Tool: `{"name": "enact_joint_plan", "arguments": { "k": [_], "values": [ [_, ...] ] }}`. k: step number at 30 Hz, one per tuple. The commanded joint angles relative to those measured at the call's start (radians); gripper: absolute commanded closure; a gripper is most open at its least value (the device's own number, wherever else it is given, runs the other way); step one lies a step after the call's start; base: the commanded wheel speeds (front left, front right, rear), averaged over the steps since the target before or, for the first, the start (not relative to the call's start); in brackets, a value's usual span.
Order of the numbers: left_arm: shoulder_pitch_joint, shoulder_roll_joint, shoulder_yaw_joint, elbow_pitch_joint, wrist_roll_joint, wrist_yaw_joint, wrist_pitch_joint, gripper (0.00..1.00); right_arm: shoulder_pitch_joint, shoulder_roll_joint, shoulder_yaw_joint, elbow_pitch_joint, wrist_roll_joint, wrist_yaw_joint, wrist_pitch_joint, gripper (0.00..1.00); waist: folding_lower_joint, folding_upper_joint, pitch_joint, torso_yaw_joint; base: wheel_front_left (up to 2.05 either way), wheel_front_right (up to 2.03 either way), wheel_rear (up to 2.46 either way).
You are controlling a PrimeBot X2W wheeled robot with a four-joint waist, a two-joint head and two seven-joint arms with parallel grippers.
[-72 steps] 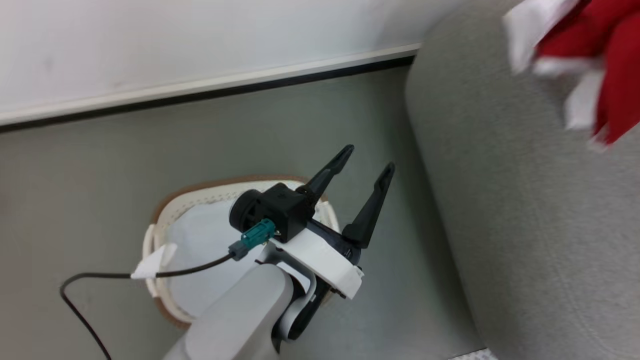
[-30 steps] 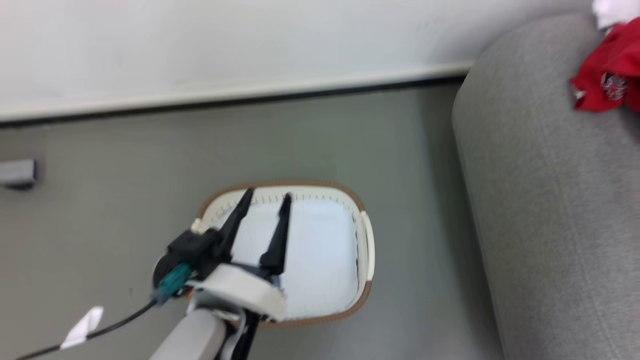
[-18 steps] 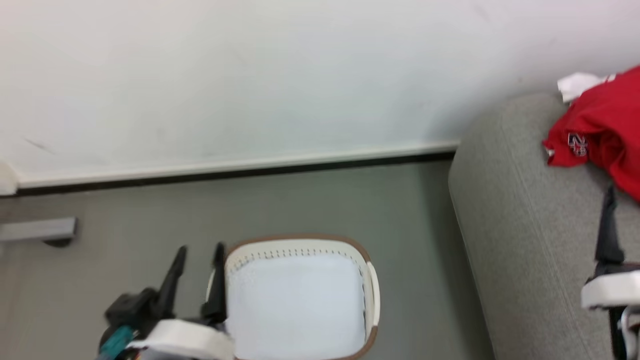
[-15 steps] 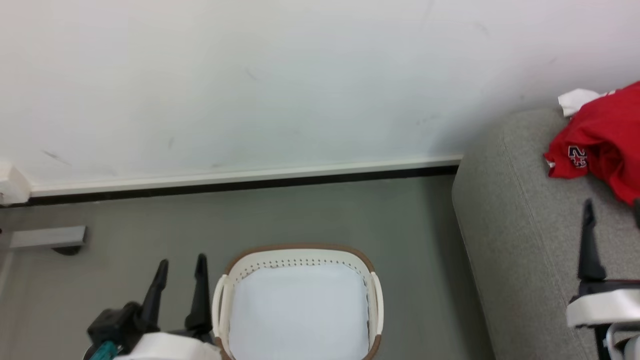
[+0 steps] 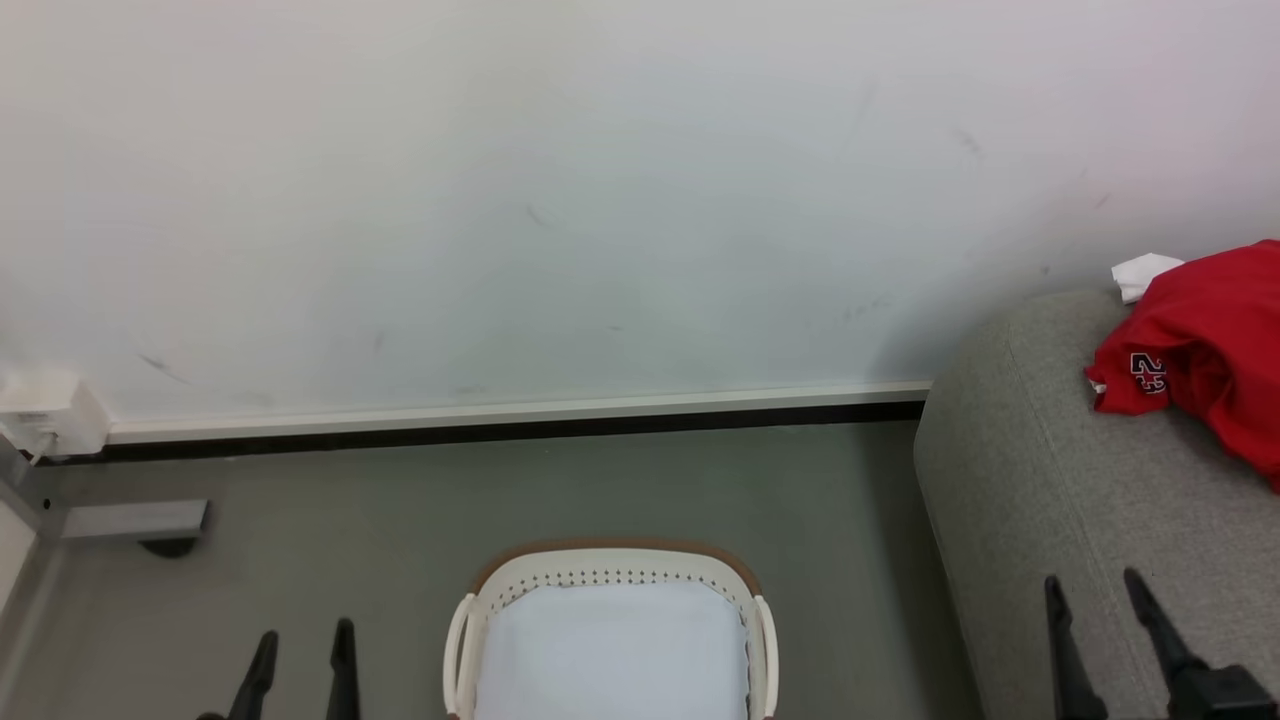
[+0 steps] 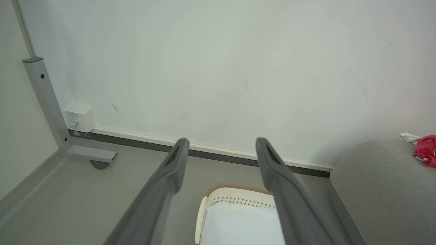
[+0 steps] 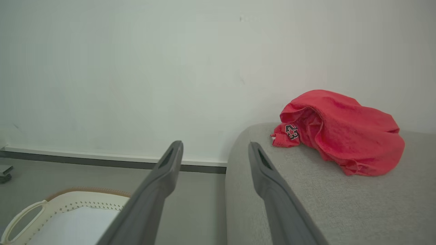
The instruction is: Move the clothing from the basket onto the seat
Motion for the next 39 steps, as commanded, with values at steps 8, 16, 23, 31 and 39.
{"name": "enact_joint_plan", "arguments": {
  "k": [8,16,23,31,39],
  "values": [
    [0.036,-0.011,0.027,0.018,0.049,-0.026,-0.001,0.00,0.021,-0.003,0.048,0.083,0.018,-0.003,0.001,0.00,0.0002,-0.0001,-0.020,0.007,0.00,0.00,0.00],
    [0.024,-0.014,0.034,0.024,0.063,-0.039,-0.001,0.00,0.003,-0.003,0.035,0.084,0.018,-0.003,0.001,0.00,0.0002,-0.0001,-0.015,0.011,0.00,0.00,0.00],
    [0.017,-0.014,0.025,0.024,0.041,-0.039,-0.001,0.00,0.000,-0.003,0.042,0.070,0.022,-0.003,0.001,0.00,0.0002,-0.0001,-0.012,0.010,0.00,0.00,0.00],
    [0.012,-0.014,0.027,0.028,0.031,-0.037,-0.001,0.00,-0.003,-0.003,0.053,0.057,0.024,-0.003,0.001,0.00,0.0002,-0.0001,-0.011,0.008,0.00,0.00,0.00],
    [0.012,-0.014,0.021,0.028,0.020,-0.027,-0.001,0.00,-0.006,-0.003,0.058,0.046,0.027,-0.003,0.001,0.00,0.0002,-0.0001,-0.007,0.011,0.00,0.00,0.00]
  ]
}}
